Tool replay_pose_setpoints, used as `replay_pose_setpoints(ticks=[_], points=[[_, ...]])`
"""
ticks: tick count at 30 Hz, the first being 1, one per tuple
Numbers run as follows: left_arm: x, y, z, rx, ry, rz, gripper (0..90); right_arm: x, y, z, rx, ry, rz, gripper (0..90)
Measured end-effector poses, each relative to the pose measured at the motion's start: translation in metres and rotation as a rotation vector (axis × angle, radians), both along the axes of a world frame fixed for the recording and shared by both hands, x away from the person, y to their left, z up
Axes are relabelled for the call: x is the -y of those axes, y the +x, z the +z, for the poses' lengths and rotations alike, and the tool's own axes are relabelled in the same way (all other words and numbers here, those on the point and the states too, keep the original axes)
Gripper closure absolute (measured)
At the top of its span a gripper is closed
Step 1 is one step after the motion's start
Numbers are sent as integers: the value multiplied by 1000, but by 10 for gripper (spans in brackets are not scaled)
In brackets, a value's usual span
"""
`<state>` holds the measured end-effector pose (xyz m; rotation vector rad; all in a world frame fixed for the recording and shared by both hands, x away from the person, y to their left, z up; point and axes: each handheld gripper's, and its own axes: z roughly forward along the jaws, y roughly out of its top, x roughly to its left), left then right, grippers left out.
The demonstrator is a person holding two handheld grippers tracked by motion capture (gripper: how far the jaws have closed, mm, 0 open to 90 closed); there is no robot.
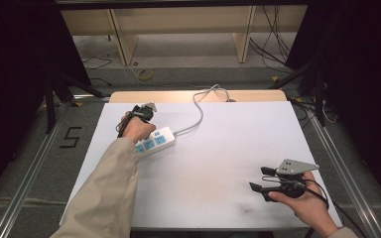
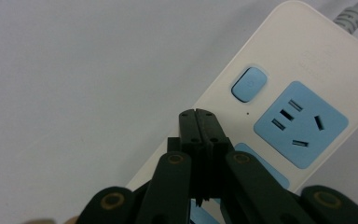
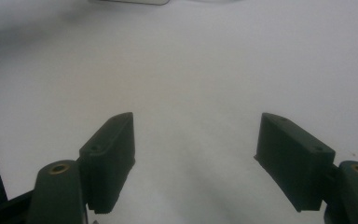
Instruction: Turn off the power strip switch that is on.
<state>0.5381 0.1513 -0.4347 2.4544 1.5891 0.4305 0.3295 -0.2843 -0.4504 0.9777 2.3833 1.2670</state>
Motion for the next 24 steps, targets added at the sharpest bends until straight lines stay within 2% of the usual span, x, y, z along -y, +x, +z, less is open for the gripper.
replay_pose_setpoints(ticks=[5, 13, 24], points=[[-1, 0, -1, -2, -17, 12, 900, 0, -1, 0, -3, -1, -2, 284], [2, 1, -1, -8, 12, 1, 900, 0, -1, 0, -2, 1, -1, 284], [1, 1, -1, -7, 9, 3, 900, 0, 0, 0, -2, 1, -1, 284]])
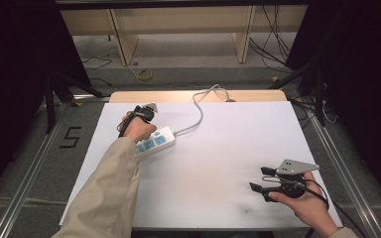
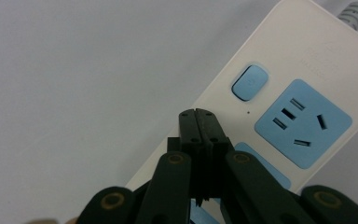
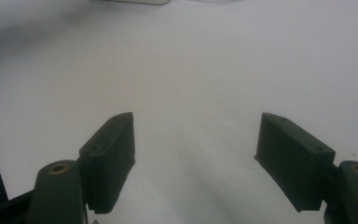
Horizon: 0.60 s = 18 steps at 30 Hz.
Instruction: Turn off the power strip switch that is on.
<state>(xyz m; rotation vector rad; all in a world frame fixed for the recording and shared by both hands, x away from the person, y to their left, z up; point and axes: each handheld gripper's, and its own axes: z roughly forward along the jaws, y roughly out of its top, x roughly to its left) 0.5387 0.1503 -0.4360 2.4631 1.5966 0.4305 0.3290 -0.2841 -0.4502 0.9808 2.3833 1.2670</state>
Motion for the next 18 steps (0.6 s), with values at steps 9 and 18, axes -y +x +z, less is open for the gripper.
replay_pose_setpoints(ticks=[9, 18], points=[[-1, 0, 0, -2, -4, 4, 900, 0, 0, 0, 1, 1, -1, 284], [2, -1, 0, 10, 15, -1, 900, 1, 0, 0, 5, 1, -1, 284]])
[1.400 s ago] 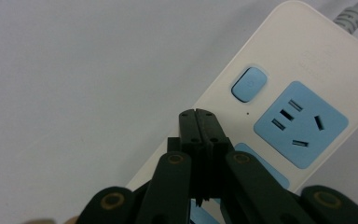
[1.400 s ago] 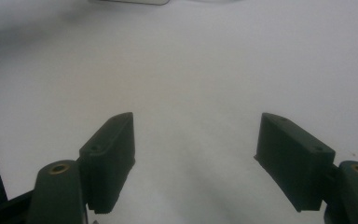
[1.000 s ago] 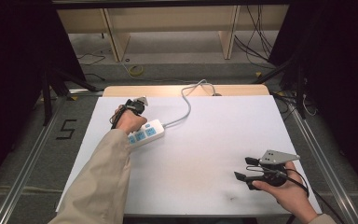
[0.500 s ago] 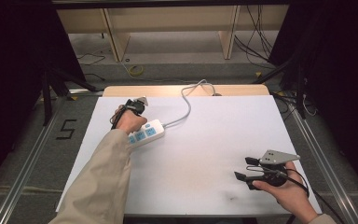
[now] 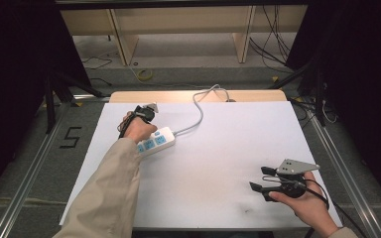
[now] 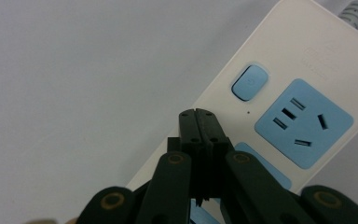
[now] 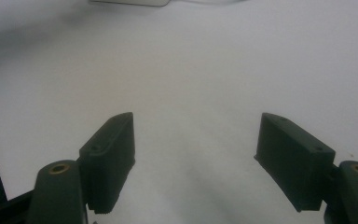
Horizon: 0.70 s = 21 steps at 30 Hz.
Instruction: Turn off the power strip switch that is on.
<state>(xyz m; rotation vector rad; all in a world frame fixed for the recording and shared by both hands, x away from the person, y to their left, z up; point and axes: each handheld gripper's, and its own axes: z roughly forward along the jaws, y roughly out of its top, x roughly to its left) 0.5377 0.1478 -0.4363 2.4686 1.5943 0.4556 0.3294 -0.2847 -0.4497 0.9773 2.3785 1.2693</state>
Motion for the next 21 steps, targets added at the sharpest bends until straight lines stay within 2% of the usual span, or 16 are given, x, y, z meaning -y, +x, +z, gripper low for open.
replay_pose_setpoints(ticks=[11, 14, 21], points=[[0, 0, 0, 3, 0, -1, 900, 0, 0, 0, -1, 3, -2, 284], [1, 0, 0, 0, 11, -7, 900, 0, 0, 0, 0, 2, -2, 284], [0, -1, 0, 6, 3, 0, 900, 0, 0, 1, 2, 2, -4, 284]])
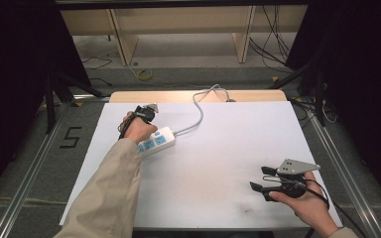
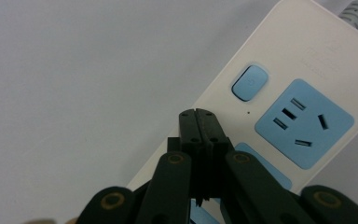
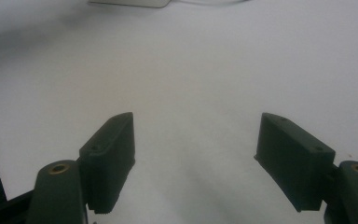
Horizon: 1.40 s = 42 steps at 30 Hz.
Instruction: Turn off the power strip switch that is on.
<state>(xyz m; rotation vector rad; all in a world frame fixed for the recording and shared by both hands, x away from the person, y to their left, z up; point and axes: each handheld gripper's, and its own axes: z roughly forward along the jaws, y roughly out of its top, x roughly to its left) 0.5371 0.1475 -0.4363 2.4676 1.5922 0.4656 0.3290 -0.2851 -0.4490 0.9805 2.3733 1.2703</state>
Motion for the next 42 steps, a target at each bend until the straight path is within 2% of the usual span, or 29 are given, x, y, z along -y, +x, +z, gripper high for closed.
replay_pose_setpoints(ticks=[12, 16, 19, 20, 23, 30, 35, 40, 42], points=[[0, 0, 0, 2, -2, -3, 900, 0, 0, 0, 1, 2, 1, 284], [-3, 0, 1, -1, -17, -1, 900, 0, 0, 0, 4, 5, 0, 284], [-3, -1, 5, 22, -22, -2, 900, 0, 0, 0, 4, 4, 1, 284], [-4, -1, 4, 11, -32, -4, 900, 0, 0, 0, 4, 6, 2, 284], [-8, -2, 4, 13, -36, -4, 900, -1, 0, 0, 2, 4, 2, 284], [-7, -6, 12, 76, -61, -12, 899, 0, 0, 0, -1, 2, 1, 284], [-11, -9, 16, 83, -77, -12, 898, -1, 0, 0, -1, 3, 1, 284], [-16, -12, 24, 117, -113, -10, 894, -1, 0, 0, -2, 3, 3, 284], [-16, -14, 26, 144, -128, -10, 804, -1, 0, 0, -1, 2, 3, 284]])
